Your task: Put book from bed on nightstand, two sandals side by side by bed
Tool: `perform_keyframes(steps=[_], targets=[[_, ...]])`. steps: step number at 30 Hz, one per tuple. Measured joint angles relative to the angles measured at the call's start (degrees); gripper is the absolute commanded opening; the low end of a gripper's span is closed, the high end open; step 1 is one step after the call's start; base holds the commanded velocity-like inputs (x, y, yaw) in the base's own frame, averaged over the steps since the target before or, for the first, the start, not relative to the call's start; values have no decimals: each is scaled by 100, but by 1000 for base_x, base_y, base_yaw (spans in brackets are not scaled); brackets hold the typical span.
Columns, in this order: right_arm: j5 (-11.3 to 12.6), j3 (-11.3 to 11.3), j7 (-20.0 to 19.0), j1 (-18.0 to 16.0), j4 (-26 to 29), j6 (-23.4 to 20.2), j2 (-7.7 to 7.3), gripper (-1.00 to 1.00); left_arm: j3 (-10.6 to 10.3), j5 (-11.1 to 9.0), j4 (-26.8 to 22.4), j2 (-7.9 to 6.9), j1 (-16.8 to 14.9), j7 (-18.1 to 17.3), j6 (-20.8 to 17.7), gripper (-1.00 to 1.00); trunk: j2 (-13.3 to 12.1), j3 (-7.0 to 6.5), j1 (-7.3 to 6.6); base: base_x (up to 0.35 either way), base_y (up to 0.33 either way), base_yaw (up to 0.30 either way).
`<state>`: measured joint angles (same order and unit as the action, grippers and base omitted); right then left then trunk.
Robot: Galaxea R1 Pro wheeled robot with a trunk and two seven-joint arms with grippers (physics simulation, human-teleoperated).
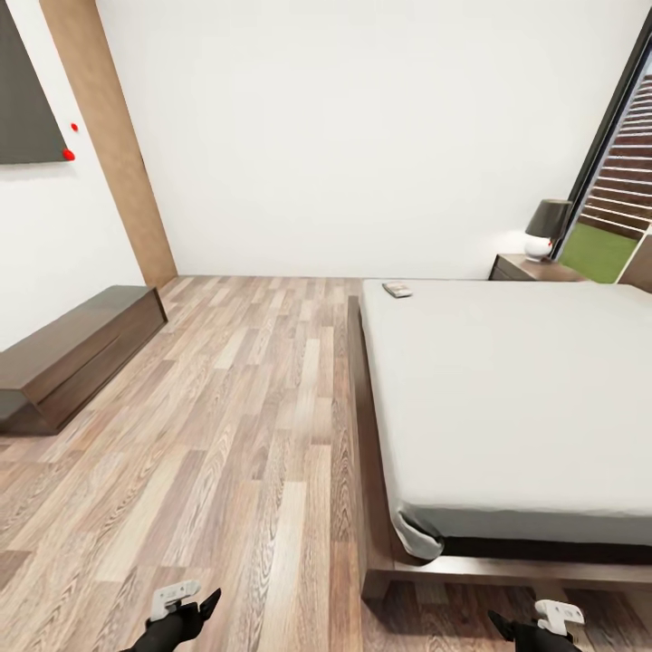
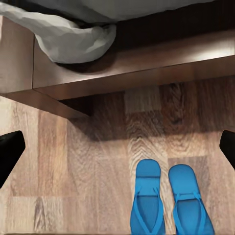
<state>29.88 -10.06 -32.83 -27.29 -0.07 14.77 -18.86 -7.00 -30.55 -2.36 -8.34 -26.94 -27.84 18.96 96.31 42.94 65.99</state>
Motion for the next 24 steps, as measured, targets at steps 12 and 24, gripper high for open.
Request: perform_keyframes(steps=[12,24], targets=[[-352,-135,1198,3,-171,-1,720,100,0,137,34,191,0,439,2,100,-481,-215,-264,0,0,0],[-578,-143,1259,3,-168,-1,726,100,2,256,35,212,0,533,3,100,-963,-431,-527,0,0,0]])
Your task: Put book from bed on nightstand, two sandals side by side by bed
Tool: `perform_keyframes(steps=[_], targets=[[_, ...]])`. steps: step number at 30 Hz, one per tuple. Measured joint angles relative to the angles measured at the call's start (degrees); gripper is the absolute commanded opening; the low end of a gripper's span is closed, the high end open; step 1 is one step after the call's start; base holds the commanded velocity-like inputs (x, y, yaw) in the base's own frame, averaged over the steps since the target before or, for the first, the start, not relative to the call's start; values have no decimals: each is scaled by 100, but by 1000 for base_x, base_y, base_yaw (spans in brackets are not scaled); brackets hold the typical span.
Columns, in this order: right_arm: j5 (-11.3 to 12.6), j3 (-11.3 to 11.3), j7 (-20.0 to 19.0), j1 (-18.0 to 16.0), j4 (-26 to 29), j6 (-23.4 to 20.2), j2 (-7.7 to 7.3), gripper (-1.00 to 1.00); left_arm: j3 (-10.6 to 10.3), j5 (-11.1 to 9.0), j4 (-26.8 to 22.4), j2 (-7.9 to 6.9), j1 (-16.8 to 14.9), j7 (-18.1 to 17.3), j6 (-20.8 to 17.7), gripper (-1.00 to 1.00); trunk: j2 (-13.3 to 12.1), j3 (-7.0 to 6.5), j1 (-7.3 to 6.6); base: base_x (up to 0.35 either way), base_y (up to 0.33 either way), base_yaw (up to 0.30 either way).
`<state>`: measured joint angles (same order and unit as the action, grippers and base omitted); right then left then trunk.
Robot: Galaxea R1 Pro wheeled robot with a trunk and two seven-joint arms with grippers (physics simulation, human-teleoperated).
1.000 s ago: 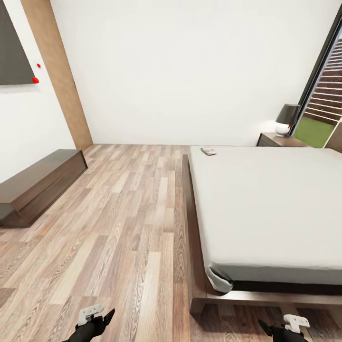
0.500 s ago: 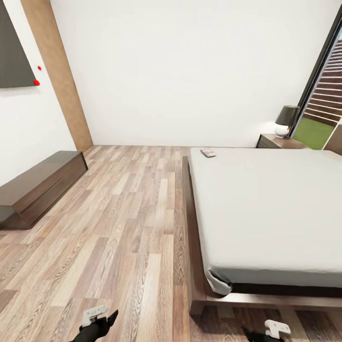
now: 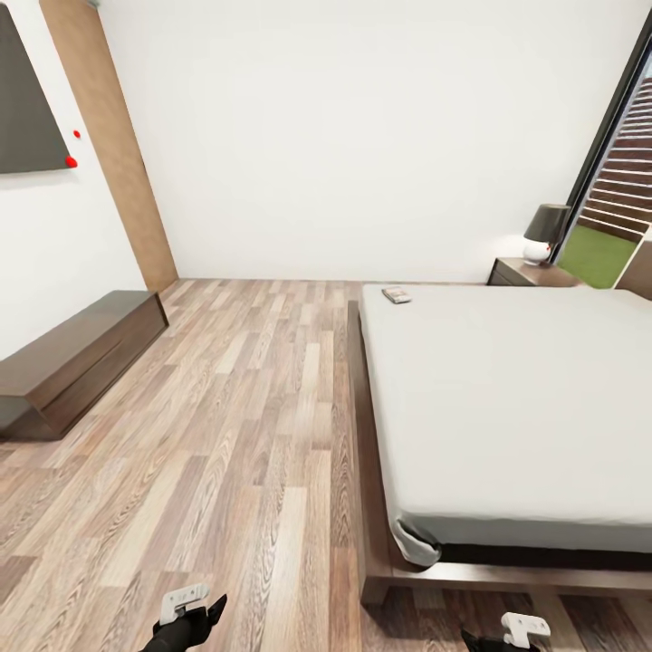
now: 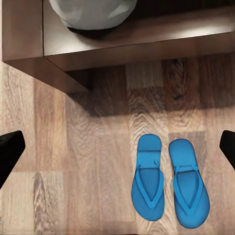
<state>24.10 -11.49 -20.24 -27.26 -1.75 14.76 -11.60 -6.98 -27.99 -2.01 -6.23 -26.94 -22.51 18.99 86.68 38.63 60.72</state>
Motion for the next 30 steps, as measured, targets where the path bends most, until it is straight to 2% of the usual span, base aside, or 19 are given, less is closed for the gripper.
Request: perform_keyframes(steps=[8,30], targets=[[5,0,0,0,7,1,0,100,0,3,0,0,0,-1,0,100,-321,-144,-176,0,0,0],[8,0,0,0,9,1,0,100,-1,10,0,0,0,-2,0,100,-322,-144,-176,0,0,0]])
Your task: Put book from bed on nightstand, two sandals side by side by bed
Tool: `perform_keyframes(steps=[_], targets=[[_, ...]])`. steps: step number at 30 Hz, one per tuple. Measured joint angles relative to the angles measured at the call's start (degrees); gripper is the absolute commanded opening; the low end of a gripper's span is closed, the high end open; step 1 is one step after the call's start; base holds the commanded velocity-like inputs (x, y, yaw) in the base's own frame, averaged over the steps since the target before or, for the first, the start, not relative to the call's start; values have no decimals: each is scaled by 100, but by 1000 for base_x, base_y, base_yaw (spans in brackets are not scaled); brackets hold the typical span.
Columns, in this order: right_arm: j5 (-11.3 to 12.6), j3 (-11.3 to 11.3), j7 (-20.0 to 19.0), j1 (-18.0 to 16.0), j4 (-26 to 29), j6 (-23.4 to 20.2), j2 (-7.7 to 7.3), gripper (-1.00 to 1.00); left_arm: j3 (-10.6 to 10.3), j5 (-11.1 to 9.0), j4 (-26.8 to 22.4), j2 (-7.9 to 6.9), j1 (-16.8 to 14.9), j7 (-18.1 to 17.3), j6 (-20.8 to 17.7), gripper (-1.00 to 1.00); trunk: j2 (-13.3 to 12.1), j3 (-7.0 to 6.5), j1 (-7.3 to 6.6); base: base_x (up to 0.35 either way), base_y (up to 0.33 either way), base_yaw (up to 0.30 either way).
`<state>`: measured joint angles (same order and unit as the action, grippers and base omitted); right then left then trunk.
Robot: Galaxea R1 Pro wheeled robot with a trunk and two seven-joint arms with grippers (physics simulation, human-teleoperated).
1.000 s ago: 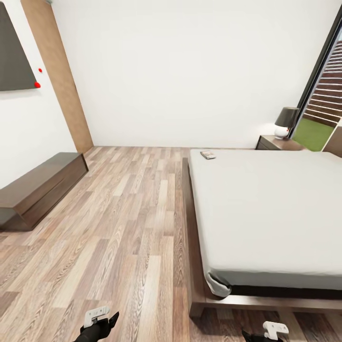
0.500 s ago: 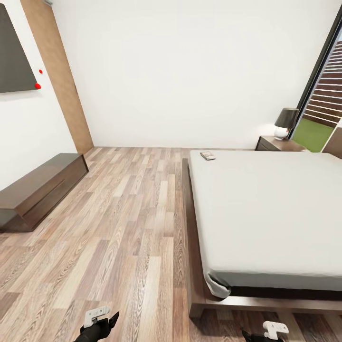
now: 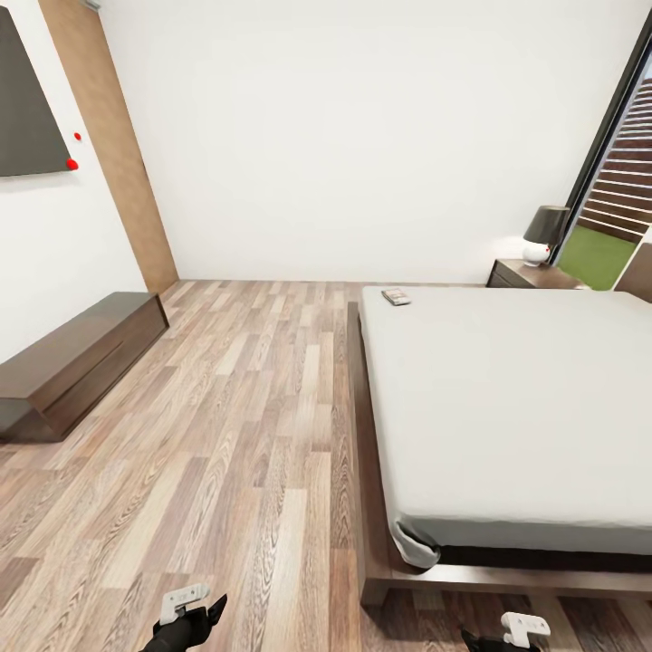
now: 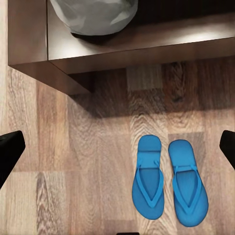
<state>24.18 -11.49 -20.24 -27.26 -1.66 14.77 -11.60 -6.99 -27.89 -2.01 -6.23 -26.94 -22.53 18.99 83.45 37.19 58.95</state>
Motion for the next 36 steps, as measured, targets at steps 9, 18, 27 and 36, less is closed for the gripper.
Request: perform_keyframes(steps=[9,18,27,36], targets=[[0,0,-1,0,3,0,0,100,0,0,1,0,0,0,1,100,0,0,0,0,61,0],[0,0,-7,0,7,1,0,100,0,0,0,0,0,0,0,100,0,0,0,0,34,0],[9,0,-9,0,7,0,0,100,0,0,-1,0,0,0,0,100,0,0,0,0,1,20],[9,0,-8,-1,7,-1,1,100,-2,0,-2,19,1,0,0,100,0,0,0,0,0,239]])
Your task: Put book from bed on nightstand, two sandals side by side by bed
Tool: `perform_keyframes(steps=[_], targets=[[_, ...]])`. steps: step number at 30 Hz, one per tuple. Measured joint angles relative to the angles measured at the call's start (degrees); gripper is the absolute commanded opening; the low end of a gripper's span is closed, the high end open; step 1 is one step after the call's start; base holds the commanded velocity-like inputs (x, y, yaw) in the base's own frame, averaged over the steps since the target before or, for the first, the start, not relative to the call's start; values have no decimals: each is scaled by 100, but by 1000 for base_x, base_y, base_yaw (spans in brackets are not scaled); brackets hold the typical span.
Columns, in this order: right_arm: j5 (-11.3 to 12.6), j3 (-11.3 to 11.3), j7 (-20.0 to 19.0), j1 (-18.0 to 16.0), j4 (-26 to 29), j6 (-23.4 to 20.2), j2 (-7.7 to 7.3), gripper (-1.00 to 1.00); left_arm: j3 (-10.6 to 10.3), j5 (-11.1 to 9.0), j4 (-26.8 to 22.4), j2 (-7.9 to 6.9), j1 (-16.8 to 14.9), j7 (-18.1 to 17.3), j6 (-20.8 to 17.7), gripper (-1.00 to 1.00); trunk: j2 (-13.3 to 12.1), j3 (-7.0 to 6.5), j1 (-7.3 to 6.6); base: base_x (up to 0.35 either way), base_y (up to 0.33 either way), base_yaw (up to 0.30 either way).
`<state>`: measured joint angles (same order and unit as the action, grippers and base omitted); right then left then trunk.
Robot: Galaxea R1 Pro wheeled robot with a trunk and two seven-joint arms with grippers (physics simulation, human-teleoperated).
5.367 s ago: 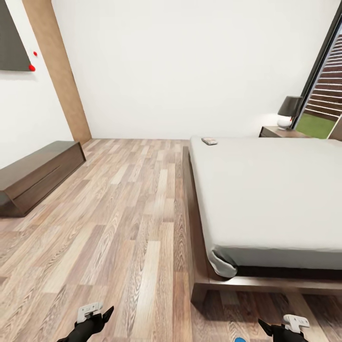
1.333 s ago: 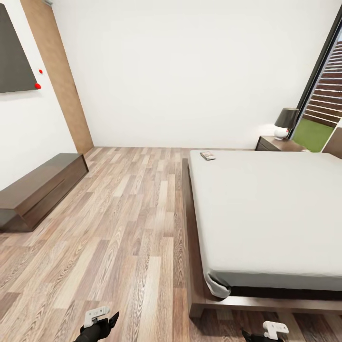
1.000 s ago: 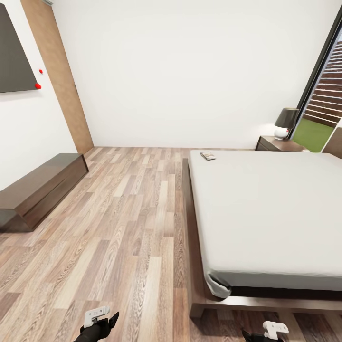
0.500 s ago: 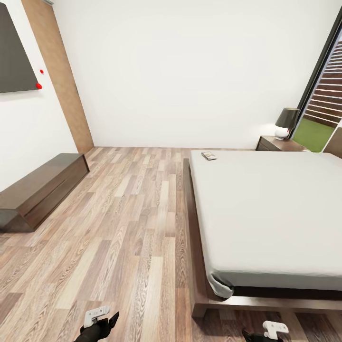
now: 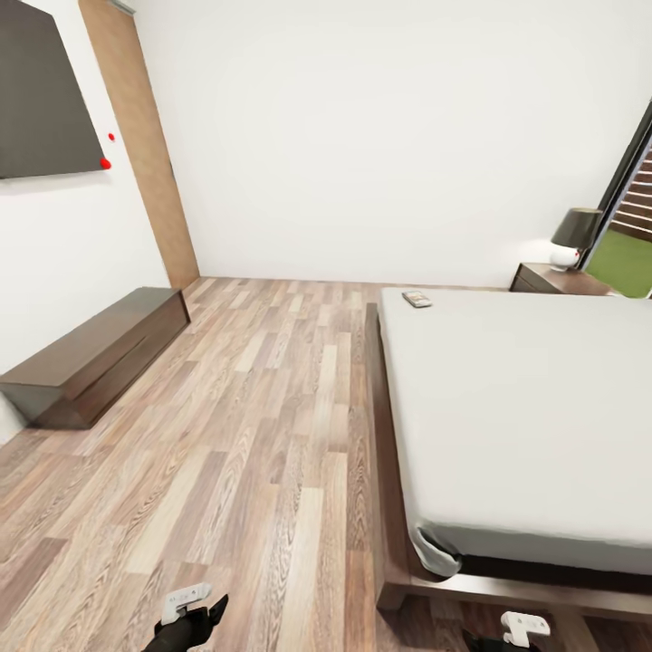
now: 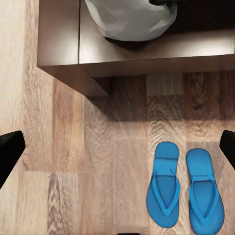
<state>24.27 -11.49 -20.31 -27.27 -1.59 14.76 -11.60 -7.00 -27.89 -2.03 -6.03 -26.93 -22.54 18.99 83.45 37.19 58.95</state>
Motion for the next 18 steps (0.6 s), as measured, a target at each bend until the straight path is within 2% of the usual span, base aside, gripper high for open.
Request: perform_keyframes(steps=[18], targets=[[-9,0,1,0,0,0,0,100,-1,0,0,24,0,0,0,100,0,0,0,0,0,291]])
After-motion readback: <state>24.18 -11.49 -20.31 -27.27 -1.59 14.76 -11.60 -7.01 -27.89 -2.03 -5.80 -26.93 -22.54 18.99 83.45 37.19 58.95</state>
